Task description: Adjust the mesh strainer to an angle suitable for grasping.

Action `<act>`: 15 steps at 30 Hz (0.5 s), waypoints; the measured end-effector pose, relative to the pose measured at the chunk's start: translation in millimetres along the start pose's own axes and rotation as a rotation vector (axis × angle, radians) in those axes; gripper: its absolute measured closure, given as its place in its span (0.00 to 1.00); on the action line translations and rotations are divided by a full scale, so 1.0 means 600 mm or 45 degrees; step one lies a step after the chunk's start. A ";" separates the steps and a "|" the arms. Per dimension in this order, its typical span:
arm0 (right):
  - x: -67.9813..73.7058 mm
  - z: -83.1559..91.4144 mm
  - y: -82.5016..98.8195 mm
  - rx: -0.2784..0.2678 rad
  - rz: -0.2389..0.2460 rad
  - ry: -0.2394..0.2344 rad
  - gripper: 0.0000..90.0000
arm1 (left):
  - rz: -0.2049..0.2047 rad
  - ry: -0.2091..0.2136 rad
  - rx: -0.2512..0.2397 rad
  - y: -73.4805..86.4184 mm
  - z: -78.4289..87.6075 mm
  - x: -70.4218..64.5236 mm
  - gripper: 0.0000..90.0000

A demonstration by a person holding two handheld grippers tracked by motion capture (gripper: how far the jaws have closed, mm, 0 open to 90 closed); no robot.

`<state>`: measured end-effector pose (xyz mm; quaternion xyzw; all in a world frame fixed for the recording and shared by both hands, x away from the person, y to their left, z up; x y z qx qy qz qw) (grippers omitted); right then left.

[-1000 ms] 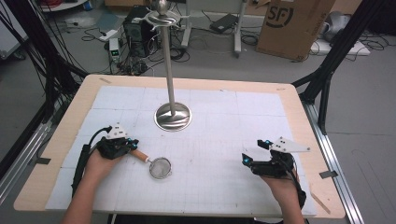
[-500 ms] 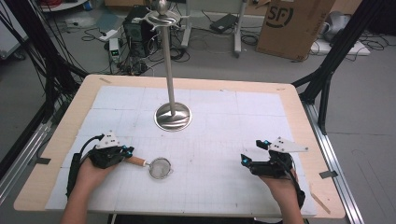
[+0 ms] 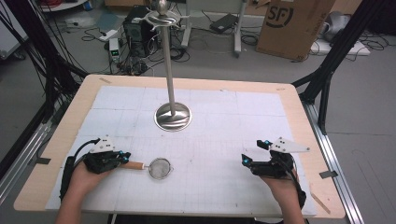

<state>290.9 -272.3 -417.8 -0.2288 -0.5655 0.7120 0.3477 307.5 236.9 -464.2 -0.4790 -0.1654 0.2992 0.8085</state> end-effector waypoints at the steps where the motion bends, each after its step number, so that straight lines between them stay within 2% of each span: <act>1: 0.001 0.000 0.000 0.000 -0.001 0.000 0.17 | -0.001 0.011 0.005 0.001 0.002 0.000 1.00; 7: 0.000 0.001 0.001 0.000 -0.001 0.003 0.17 | -0.003 0.035 0.005 0.000 0.008 -0.001 0.99; 12: -0.001 0.002 -0.001 -0.005 0.000 0.003 0.17 | -0.003 0.035 -0.024 -0.005 0.010 -0.002 0.96; 15: -0.001 0.001 0.000 -0.001 0.001 0.001 0.17 | -0.030 0.055 -0.049 -0.010 0.012 -0.005 0.93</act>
Point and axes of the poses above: each handheld gripper's, and its own axes: z roughly backward along the jaws, y roughly out of its underside, x roughly to its left, the point moved 3 cm from there along -z, roughly forward along the jaws, and after that the axes turned 11 degrees about -x, right-handed, at the moved point
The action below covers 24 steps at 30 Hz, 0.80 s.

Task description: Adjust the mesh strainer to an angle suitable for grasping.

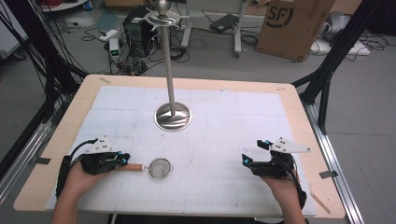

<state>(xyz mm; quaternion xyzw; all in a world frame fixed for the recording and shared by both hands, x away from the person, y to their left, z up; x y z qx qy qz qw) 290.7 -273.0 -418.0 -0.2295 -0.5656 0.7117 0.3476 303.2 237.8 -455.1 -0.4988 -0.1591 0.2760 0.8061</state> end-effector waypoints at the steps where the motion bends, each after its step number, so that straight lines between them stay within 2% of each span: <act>1: 0.000 -0.001 0.000 0.000 -0.001 -0.002 0.17 | -0.003 0.007 -0.005 -0.002 0.001 -0.001 0.92; 4: 0.001 -0.002 0.001 0.005 -0.002 -0.003 0.17 | -0.019 0.030 -0.038 -0.011 0.003 -0.006 0.87; 9: 0.000 0.000 0.000 -0.001 0.003 -0.003 0.17 | -0.045 0.053 -0.096 -0.027 0.009 -0.013 0.72; 14: 0.000 0.000 0.000 -0.001 0.000 -0.001 0.17 | -0.065 0.079 -0.107 -0.036 0.010 -0.021 0.60; 24: 0.001 -0.002 0.001 0.003 0.002 -0.004 0.17 | -0.115 0.081 -0.139 -0.052 0.014 -0.033 0.47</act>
Point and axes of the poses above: each handheld gripper's, and its own axes: z roughly backward along the jaws, y roughly out of its underside, x roughly to its left, the point moved 3 cm from there along -z, roughly forward along the jaws, and after that the axes turned 11 degrees about -x, right-handed, at the moved point
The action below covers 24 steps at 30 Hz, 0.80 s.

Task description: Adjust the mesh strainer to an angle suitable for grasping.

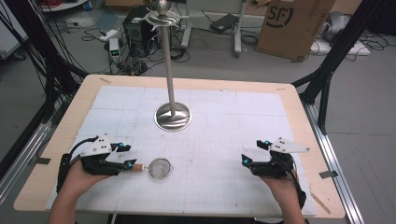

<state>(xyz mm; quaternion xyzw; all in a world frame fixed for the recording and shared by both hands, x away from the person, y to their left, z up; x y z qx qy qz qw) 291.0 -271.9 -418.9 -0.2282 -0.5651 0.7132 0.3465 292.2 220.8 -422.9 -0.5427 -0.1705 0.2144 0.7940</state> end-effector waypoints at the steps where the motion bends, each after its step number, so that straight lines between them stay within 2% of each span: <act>1: 0.000 0.000 0.000 0.000 0.000 0.001 0.17 | -0.004 0.005 -0.002 0.000 0.000 0.000 0.46; 10: 0.000 -0.001 0.001 0.006 -0.001 -0.003 0.17 | -0.008 0.036 0.067 0.011 -0.009 -0.001 0.46; 18: 0.001 -0.002 0.002 0.012 0.000 -0.008 0.17 | 0.011 0.048 0.194 0.039 -0.034 0.000 0.40; 24: 0.001 -0.003 0.003 0.014 0.001 -0.008 0.17 | 0.004 0.071 0.242 0.048 -0.042 -0.002 0.43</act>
Point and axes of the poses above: each handheld gripper's, and its own axes: z roughly backward along the jaws, y roughly out of its underside, x roughly to its left, the point moved 3 cm from there along -z, roughly forward along the jaws, and after that the axes turned 11 degrees about -x, right-handed, at the moved point
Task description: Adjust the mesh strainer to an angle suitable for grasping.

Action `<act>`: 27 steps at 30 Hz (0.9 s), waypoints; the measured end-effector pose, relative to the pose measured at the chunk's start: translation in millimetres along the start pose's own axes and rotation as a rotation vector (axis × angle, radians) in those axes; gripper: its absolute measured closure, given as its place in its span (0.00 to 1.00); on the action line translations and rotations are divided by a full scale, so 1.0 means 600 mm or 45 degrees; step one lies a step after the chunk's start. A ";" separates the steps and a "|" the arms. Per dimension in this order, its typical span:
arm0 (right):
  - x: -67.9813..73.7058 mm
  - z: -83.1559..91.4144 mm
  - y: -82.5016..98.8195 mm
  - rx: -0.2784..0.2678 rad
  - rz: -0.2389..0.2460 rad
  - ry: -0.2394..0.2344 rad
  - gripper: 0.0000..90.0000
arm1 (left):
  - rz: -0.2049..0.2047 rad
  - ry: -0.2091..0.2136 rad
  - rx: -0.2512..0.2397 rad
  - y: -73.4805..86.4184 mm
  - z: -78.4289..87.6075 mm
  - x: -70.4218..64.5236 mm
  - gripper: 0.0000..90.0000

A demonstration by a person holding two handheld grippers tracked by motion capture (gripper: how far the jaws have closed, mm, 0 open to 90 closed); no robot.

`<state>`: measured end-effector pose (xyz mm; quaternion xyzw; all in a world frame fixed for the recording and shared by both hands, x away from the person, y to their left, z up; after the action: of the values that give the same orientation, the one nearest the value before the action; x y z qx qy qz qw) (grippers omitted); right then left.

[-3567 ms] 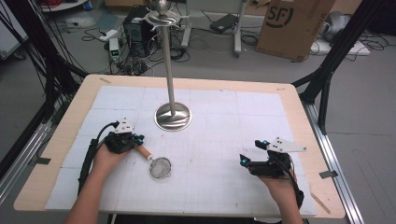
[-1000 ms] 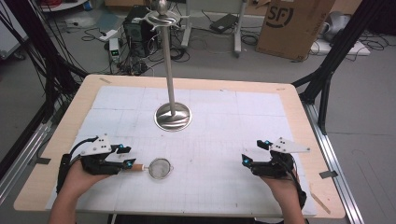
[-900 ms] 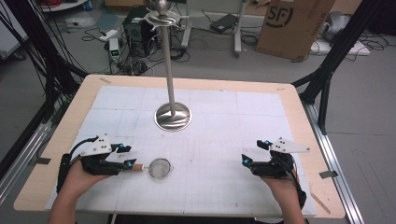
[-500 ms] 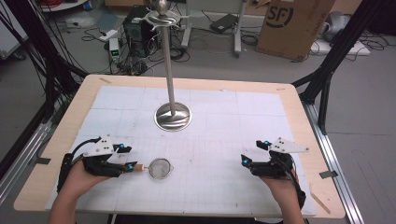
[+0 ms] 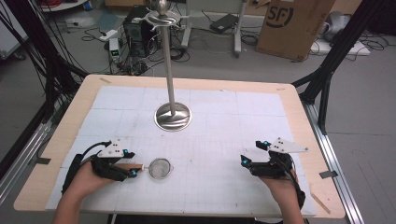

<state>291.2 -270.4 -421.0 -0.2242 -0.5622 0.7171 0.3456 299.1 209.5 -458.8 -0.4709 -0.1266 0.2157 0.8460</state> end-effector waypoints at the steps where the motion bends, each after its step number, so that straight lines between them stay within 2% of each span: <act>1: 0.000 0.000 0.000 -0.003 -0.002 0.002 0.17 | 0.001 0.014 0.007 0.001 -0.002 -0.001 0.46; 3: 0.000 0.000 0.000 0.000 -0.003 0.001 0.17 | -0.014 0.055 0.018 0.003 -0.005 -0.006 0.54; 4: 0.000 0.000 0.000 0.000 -0.003 0.001 0.17 | -0.025 0.066 0.027 0.003 -0.007 -0.008 0.54; 5: 0.001 -0.001 0.000 0.000 -0.004 0.002 0.17 | -0.030 0.073 0.018 0.002 -0.007 -0.009 0.60; 8: 0.001 -0.001 0.000 0.004 -0.003 0.001 0.17 | -0.053 0.106 0.014 0.001 -0.009 -0.016 0.64; 12: 0.000 -0.002 0.001 0.004 0.001 0.003 0.17 | -0.070 0.123 0.010 -0.004 -0.015 -0.023 0.76; 14: 0.001 -0.001 0.000 0.005 -0.002 0.002 0.17 | -0.091 0.119 0.013 -0.008 -0.021 -0.027 0.76; 23: 0.001 -0.002 0.001 0.003 -0.003 0.004 0.17 | -0.113 0.111 -0.020 -0.021 -0.046 -0.043 0.75; 27: 0.000 -0.002 0.001 0.004 -0.003 0.004 0.17 | -0.092 0.125 -0.027 -0.024 -0.048 -0.047 0.66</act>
<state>291.6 -269.6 -421.7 -0.2242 -0.5609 0.7170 0.3478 289.9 168.0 -462.1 -0.4851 -0.1039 0.1604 0.8533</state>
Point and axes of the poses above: each handheld gripper's, and its own axes: z roughly backward along the jaws, y roughly out of its underside, x roughly to its left, the point moved 3 cm from there along -z, roughly forward along the jaws, and after that the axes turned 11 degrees about -x, right-handed, at the moved point
